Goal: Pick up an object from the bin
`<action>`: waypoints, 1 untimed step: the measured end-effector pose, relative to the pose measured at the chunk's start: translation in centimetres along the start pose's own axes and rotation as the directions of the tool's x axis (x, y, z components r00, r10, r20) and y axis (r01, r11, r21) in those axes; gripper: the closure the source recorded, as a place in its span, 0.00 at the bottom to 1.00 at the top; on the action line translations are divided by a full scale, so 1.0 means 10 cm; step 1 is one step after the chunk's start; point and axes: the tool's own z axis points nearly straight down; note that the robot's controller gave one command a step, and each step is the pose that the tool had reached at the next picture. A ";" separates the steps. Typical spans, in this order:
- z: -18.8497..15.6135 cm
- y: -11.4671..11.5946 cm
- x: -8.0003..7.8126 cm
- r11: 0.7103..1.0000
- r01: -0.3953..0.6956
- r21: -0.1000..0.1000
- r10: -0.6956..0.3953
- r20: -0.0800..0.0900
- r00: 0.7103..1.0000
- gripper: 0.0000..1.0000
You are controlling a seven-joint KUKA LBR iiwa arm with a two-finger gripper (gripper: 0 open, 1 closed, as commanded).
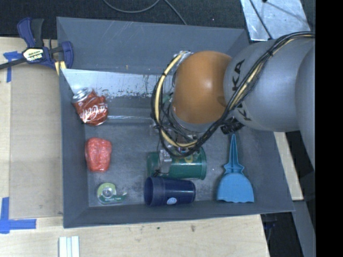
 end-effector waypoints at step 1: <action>-0.05 0.00 -0.02 1.000 -0.002 -0.001 0.002 0.008 1.000 0.00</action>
Offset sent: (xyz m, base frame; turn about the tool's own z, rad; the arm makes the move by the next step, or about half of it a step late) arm -0.0090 -0.0720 -0.0478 0.0068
